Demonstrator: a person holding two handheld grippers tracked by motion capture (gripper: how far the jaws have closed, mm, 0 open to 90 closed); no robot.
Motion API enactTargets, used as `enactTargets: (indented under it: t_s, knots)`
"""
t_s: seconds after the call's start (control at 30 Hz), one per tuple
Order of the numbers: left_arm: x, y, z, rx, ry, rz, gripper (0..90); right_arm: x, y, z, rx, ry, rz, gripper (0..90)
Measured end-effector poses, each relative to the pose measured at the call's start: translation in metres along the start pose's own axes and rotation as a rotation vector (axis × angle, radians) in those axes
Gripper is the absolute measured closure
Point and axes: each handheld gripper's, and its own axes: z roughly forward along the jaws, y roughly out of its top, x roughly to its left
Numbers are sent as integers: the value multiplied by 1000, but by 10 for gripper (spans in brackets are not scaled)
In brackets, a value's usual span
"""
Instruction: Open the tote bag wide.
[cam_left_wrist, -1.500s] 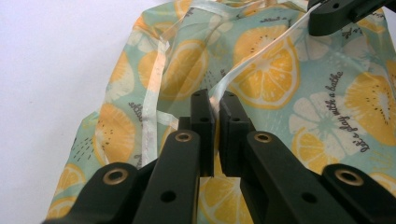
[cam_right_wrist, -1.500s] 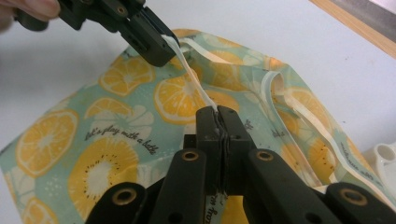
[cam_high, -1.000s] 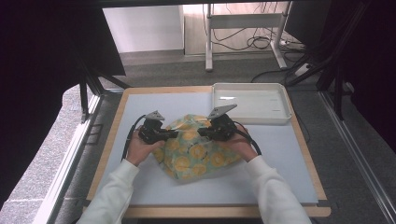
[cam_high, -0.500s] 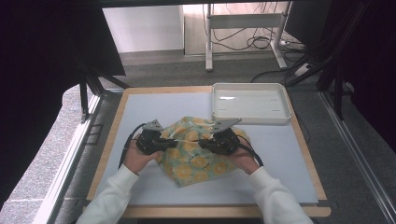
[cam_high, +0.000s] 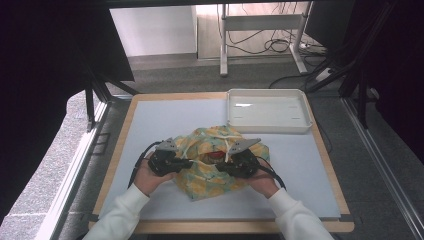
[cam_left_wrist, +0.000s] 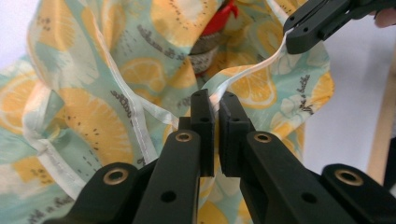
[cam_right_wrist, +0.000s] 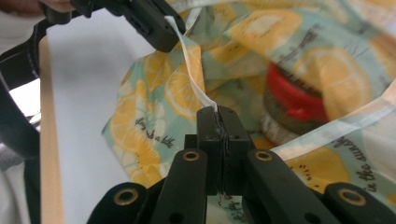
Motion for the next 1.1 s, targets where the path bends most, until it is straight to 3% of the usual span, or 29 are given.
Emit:
enactTargets:
  t_s: [0.2,0.33,0.77,1.1]
  knots:
    - [-10,-7,2,11,-14,11,874,10,-11,3,29,26,9,884]
    - [-12,-16,10,44,-23,8,873,14,-21,10,71,41,21,884]
    - [-10,-30,31,126,-18,13,867,8,-39,29,163,20,55,881]
    - [-9,-33,38,141,-3,7,827,4,-39,30,157,22,64,853]
